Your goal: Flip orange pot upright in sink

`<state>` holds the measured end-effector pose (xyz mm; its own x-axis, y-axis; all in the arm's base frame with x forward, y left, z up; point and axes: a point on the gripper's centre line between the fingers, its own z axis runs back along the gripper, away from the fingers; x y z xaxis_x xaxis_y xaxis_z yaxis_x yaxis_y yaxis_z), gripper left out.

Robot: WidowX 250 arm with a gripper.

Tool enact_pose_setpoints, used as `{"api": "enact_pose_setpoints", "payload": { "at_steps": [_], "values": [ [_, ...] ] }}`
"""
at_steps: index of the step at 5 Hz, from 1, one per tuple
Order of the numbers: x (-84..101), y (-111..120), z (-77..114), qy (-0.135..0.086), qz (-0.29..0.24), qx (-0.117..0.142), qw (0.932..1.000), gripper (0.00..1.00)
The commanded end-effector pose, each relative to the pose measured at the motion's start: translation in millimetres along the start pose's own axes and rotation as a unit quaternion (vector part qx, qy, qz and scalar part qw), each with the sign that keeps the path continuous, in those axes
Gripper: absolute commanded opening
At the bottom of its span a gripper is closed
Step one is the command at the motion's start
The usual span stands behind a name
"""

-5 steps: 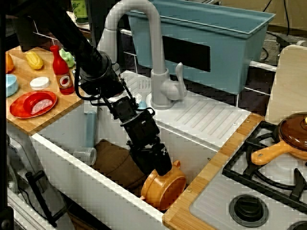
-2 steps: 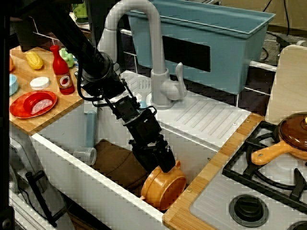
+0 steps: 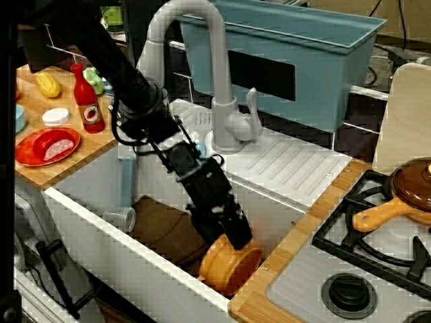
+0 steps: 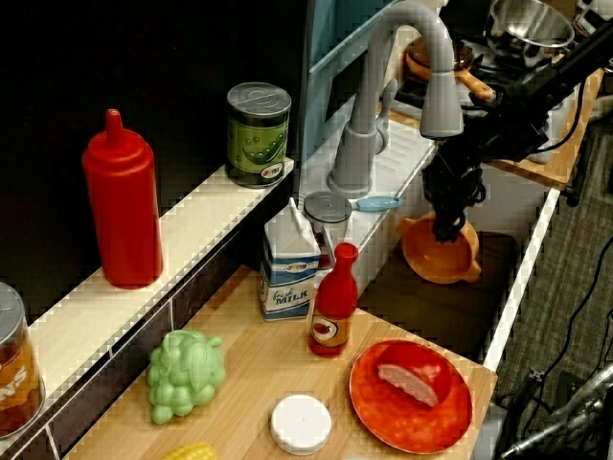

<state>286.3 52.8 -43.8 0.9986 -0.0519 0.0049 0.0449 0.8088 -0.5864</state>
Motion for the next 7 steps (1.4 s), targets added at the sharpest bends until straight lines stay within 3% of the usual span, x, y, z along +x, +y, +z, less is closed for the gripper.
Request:
{"api": "enact_pose_setpoints", "payload": {
  "at_steps": [1,4,5,6,7],
  "values": [
    [0.9,-10.3,6.6,-0.004,-0.020,-0.003,0.9998,0.00],
    [-19.0,-5.8,1.2,-0.007,-0.021,0.008,0.9997,0.00],
    [-22.5,-6.7,-0.8,-0.004,-0.031,0.024,0.9992,1.00],
    [-23.8,-13.7,-2.4,-0.013,-0.043,0.084,0.9954,1.00],
    [-21.3,-25.3,-7.7,-0.036,-0.079,0.195,0.9770,1.00]
  ]
}}
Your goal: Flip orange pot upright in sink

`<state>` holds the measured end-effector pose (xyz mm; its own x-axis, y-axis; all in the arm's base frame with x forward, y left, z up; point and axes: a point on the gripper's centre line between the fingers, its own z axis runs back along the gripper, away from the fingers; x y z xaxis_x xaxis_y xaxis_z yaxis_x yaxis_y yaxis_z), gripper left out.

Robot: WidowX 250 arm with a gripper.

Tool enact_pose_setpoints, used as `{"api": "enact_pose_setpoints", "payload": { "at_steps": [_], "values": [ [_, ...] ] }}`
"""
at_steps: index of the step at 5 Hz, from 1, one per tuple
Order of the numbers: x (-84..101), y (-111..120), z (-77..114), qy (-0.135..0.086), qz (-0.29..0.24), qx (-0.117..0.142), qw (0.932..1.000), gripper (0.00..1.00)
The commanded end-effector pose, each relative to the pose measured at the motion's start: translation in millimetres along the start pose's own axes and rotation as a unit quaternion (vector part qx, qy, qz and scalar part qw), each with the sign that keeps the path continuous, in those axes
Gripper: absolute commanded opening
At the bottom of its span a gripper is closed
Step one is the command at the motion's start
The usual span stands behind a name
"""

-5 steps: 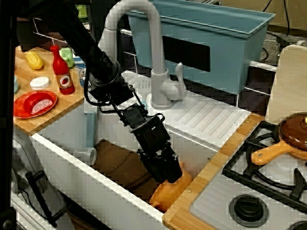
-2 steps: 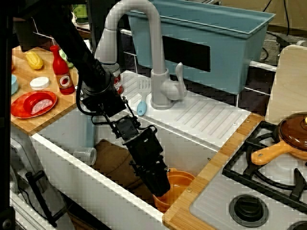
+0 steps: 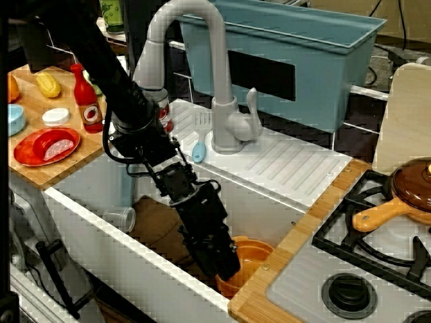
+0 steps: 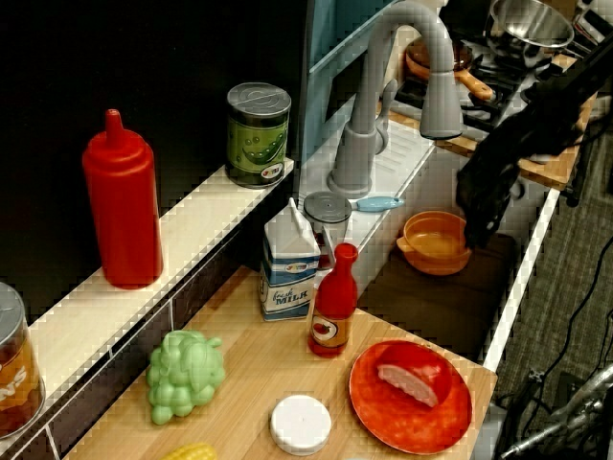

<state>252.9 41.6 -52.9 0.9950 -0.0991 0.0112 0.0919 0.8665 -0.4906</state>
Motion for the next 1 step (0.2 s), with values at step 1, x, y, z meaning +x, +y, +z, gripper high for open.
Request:
{"api": "enact_pose_setpoints", "payload": {
  "at_steps": [1],
  "values": [
    [20.1,-28.9,8.1,-0.041,-0.090,0.188,0.9772,1.00]
  ]
}}
